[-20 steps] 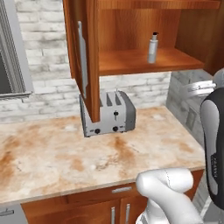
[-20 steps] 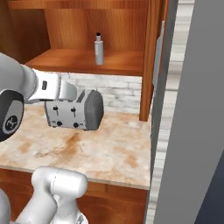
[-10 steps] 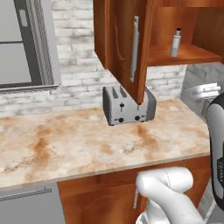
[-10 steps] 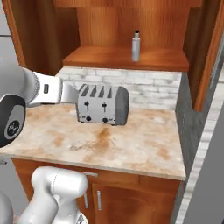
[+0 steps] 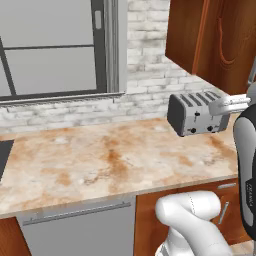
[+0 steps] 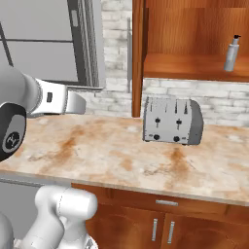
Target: Pick up the soap dispenser and soap dispenser from the sink, and place them back in the cabinet, and close the cabinet doors.
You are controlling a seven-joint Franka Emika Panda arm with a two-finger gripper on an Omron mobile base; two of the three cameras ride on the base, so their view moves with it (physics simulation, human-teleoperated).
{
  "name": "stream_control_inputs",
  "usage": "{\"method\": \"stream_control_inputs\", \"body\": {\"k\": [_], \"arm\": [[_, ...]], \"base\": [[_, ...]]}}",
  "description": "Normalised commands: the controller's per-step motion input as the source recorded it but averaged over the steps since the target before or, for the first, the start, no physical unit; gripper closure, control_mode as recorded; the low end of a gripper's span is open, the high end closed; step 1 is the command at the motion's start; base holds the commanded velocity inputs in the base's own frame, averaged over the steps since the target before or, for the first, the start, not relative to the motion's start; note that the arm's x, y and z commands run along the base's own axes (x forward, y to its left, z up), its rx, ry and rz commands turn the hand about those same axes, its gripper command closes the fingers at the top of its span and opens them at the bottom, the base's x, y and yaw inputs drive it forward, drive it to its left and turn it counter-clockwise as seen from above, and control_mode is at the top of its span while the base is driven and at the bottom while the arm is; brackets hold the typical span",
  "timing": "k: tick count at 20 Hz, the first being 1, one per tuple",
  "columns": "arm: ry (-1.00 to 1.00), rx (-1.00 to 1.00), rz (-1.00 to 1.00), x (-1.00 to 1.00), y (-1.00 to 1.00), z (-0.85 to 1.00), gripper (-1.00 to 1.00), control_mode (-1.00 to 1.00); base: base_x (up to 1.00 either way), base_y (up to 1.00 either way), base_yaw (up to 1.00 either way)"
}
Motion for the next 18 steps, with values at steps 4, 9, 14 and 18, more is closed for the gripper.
{"method": "stream_control_inputs", "body": {"k": [4,9,14,18], "arm": [[0.00,0.00,0.00,0.00,0.00,0.00,-1.00,1.00],[0.00,0.00,0.00,0.00,0.00,0.00,-1.00,1.00],[0.00,0.00,0.00,0.00,0.00,0.00,-1.00,1.00],[0.00,0.00,0.00,0.00,0.00,0.00,-1.00,1.00]], "base": [[-0.06,1.00,0.00],[-0.03,1.00,0.00],[0.00,1.00,0.00],[0.00,1.00,0.00]]}}
